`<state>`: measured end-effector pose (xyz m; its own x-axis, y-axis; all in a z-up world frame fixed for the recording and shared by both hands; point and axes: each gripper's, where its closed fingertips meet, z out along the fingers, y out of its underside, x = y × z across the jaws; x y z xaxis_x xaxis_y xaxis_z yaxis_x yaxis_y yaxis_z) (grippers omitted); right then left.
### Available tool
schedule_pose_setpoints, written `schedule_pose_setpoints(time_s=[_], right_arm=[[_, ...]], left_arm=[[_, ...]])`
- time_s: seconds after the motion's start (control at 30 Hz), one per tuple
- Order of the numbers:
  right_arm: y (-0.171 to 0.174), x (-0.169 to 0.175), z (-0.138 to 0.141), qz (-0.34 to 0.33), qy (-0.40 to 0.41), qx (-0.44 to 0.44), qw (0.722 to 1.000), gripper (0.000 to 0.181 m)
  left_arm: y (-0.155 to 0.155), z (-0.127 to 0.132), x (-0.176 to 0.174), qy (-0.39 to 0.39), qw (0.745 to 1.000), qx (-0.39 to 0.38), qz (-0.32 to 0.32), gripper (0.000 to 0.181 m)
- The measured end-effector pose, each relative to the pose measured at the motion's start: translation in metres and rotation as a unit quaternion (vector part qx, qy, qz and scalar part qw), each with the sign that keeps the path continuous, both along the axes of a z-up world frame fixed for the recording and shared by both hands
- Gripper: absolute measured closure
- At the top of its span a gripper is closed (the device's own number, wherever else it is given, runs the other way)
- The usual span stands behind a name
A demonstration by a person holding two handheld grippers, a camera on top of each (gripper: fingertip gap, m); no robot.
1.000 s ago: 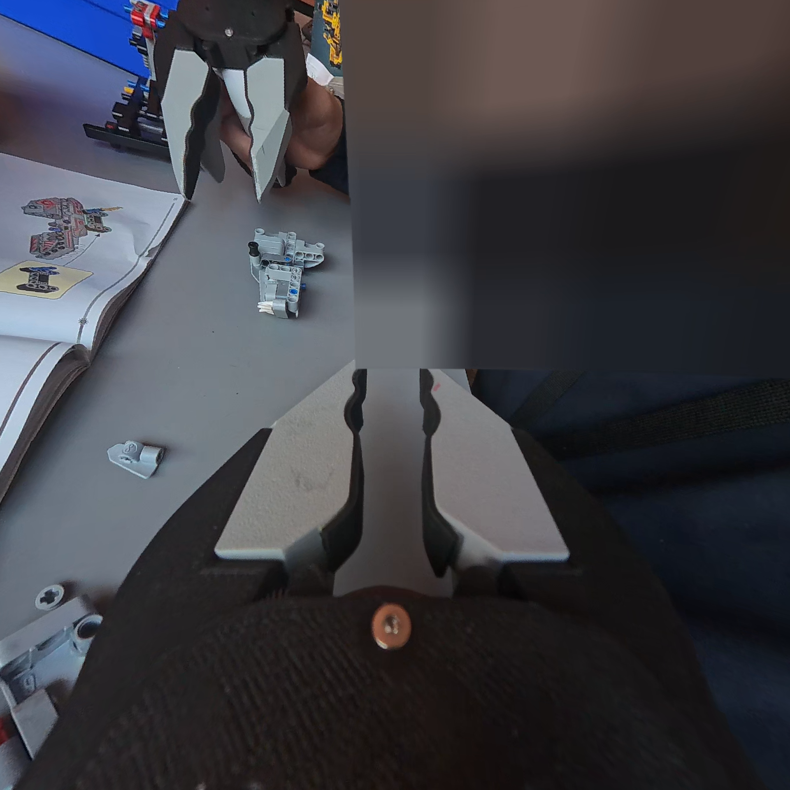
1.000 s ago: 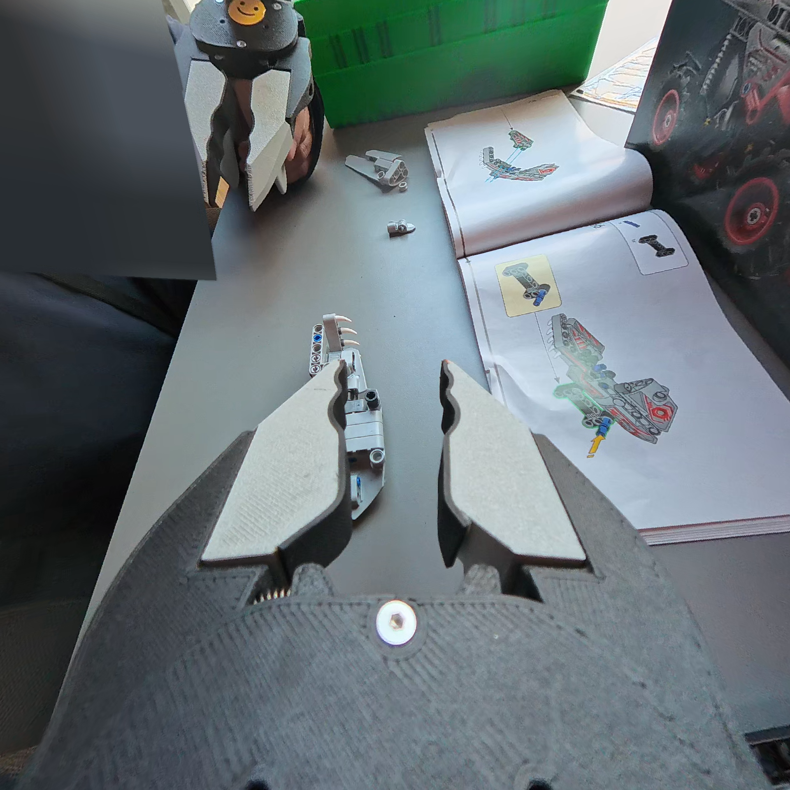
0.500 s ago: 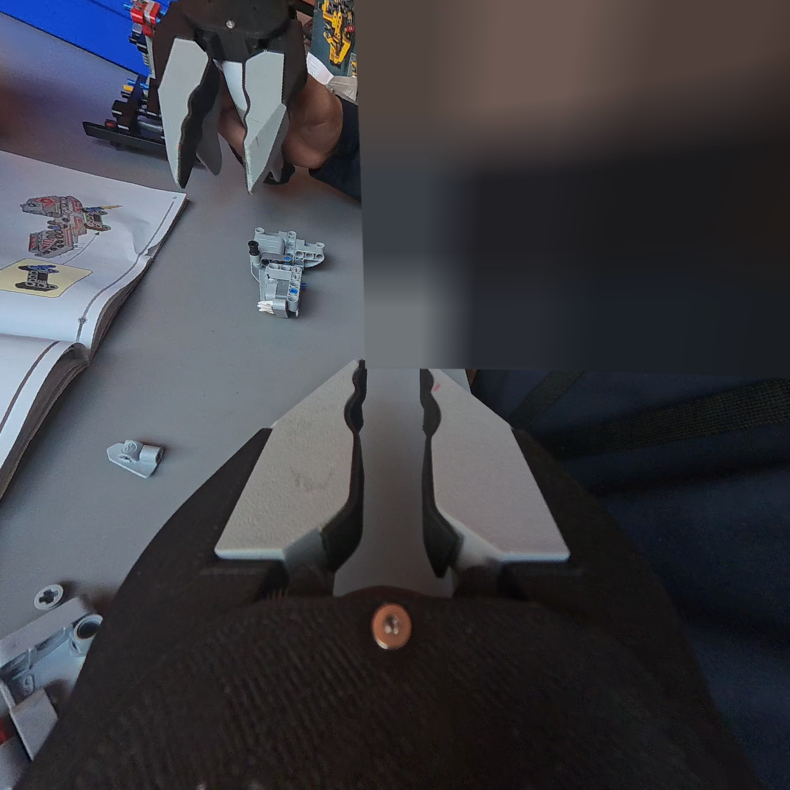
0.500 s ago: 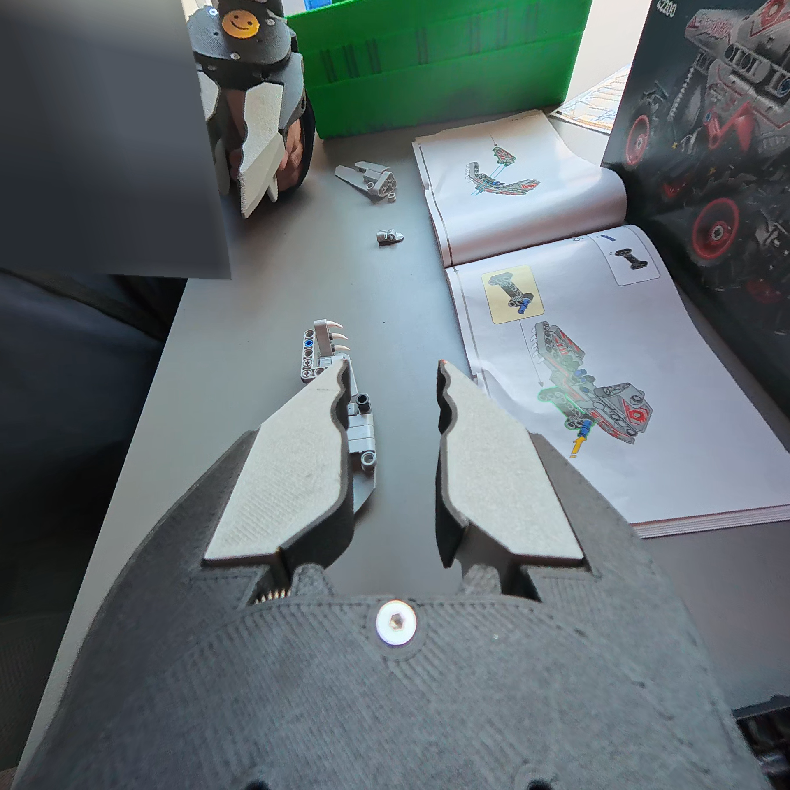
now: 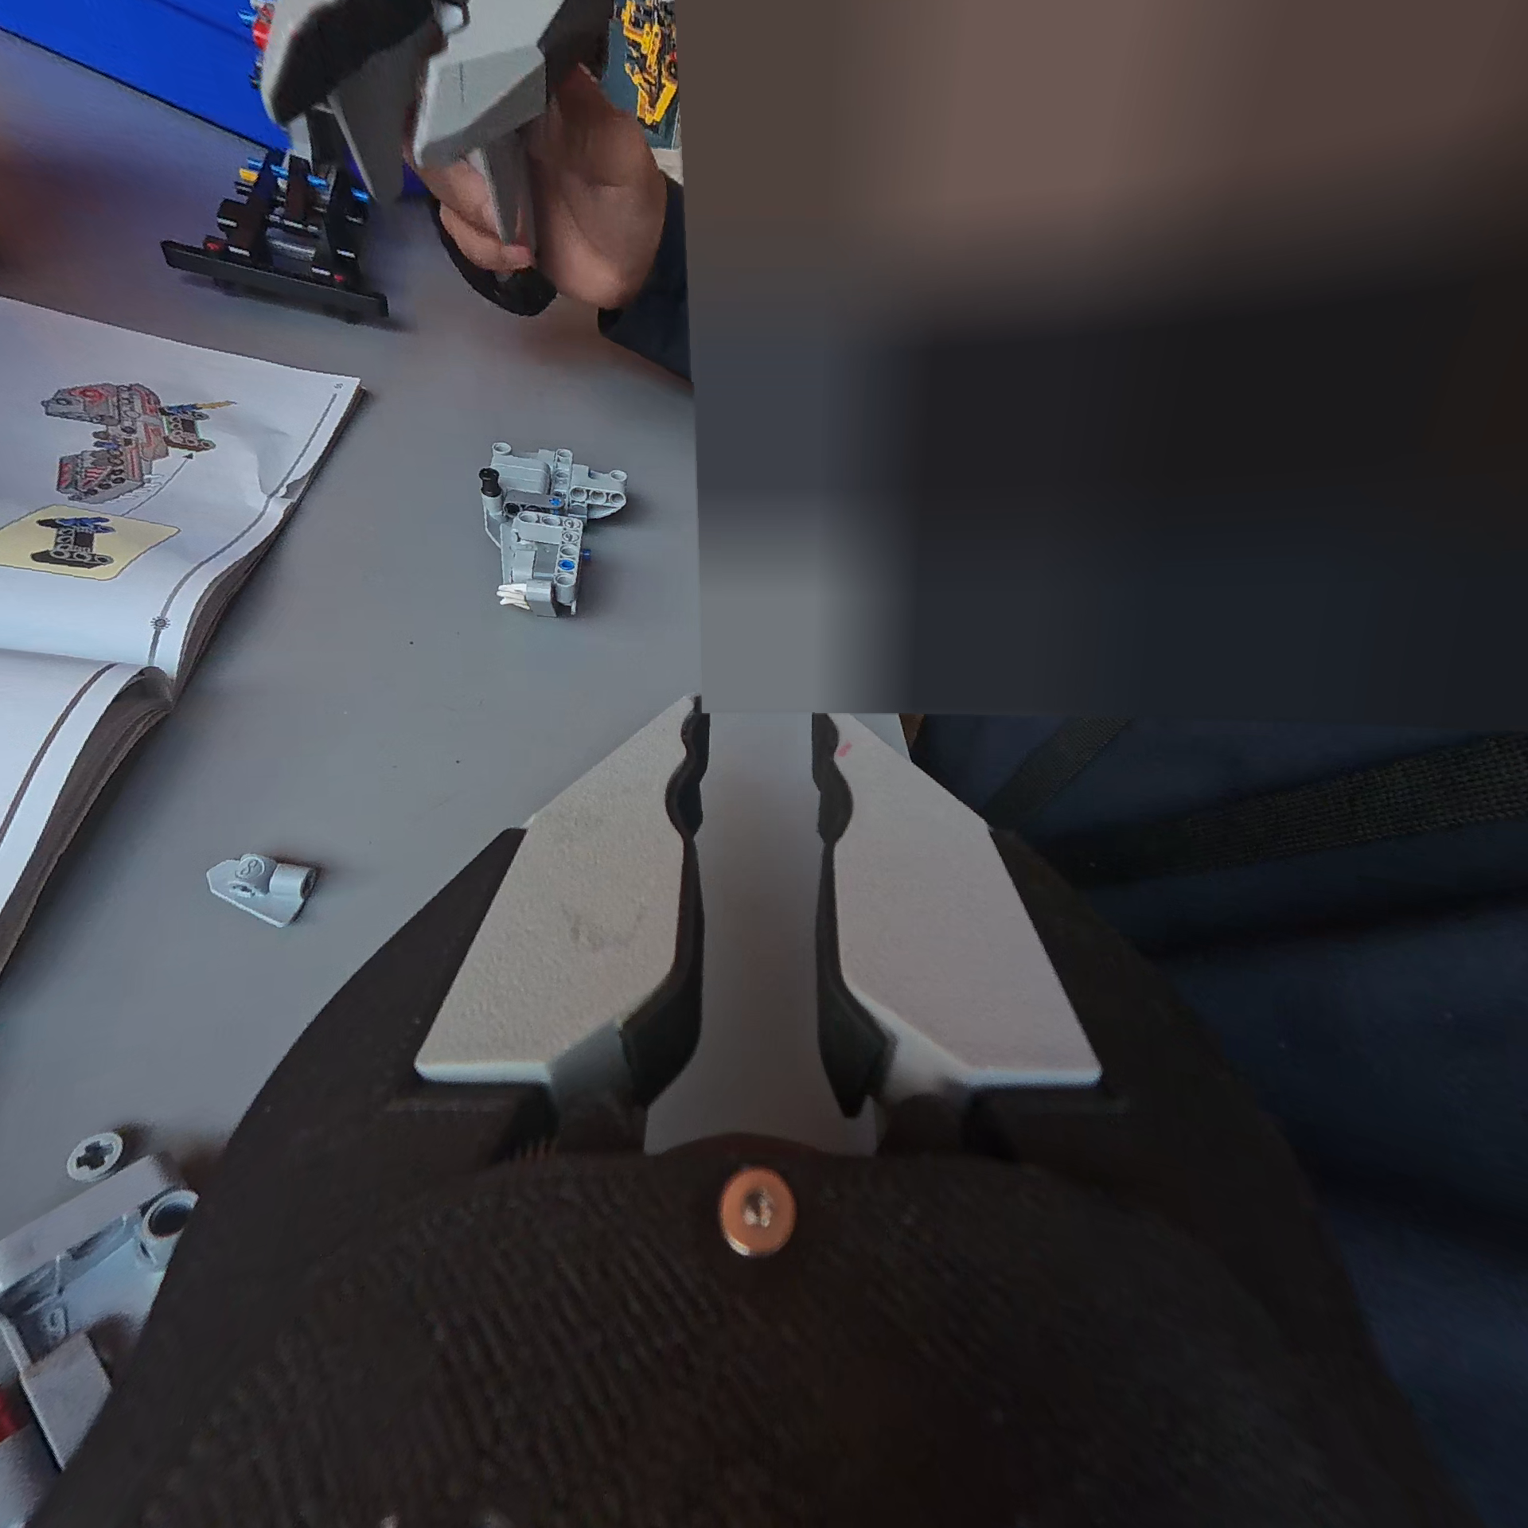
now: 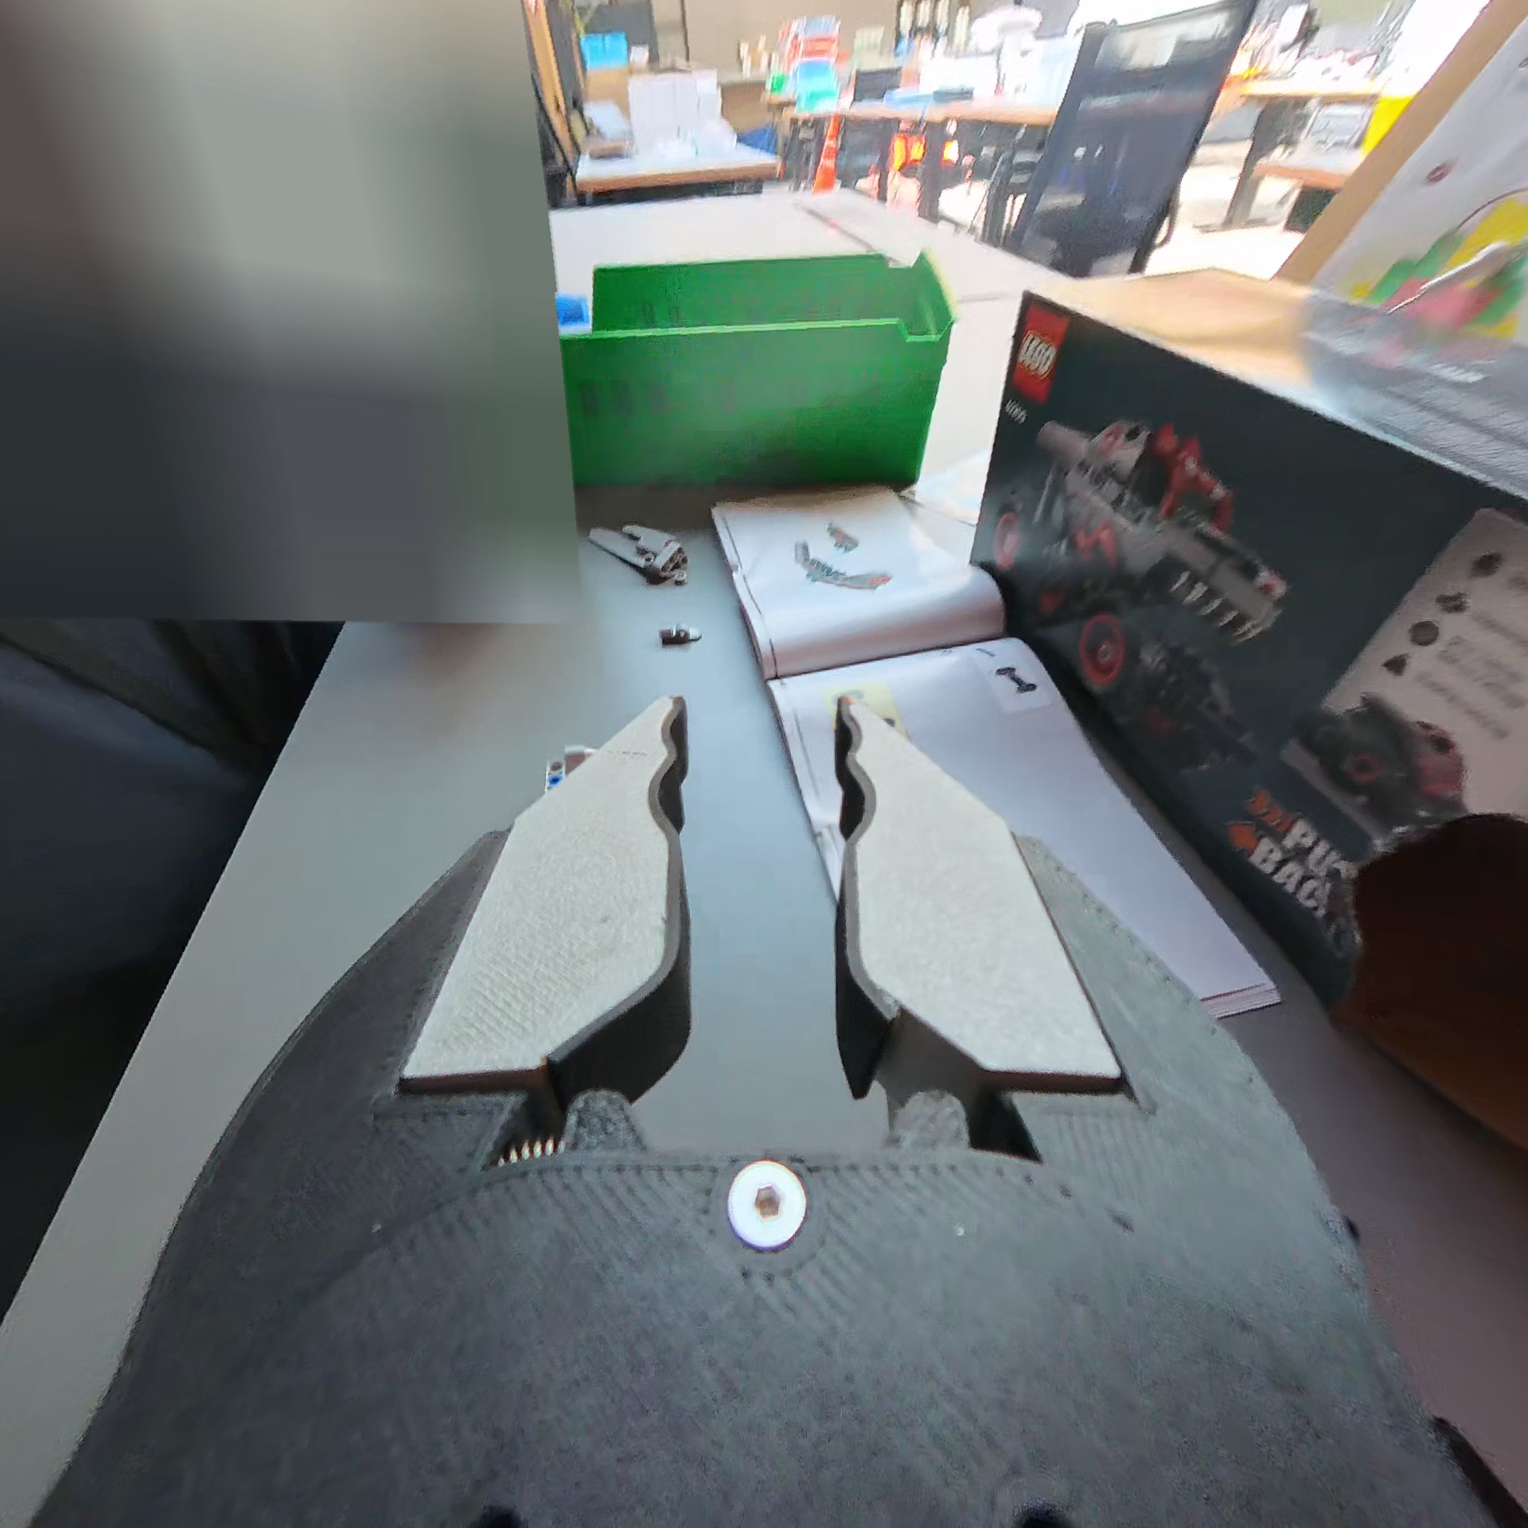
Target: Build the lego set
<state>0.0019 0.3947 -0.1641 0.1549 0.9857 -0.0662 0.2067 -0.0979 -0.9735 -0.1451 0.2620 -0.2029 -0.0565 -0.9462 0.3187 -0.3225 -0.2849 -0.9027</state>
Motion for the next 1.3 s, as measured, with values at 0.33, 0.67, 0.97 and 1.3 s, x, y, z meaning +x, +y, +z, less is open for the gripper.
schedule_pose_setpoints(time_s=[0.33, 0.67, 0.97, 1.3], right_arm=[[0.000, -0.007, -0.041, 0.008, -0.096, -0.011, 0.995, 0.151], [0.027, 0.010, -0.026, -0.077, -0.047, 0.018, 0.996, 0.152], [0.040, 0.012, -0.042, -0.130, -0.070, 0.009, 0.989, 0.132], [0.049, 0.021, -0.040, -0.182, -0.072, 0.033, 0.980, 0.141]], left_arm=[[0.001, -0.001, 0.000, 0.005, 1.000, 0.014, 0.005, 0.159], [0.011, -0.015, 0.004, 0.055, 0.989, 0.136, 0.035, 0.160], [0.019, -0.023, 0.004, 0.102, 0.957, 0.257, 0.083, 0.162], [-0.009, 0.053, -0.067, 0.041, 0.937, 0.238, 0.253, 0.149]])
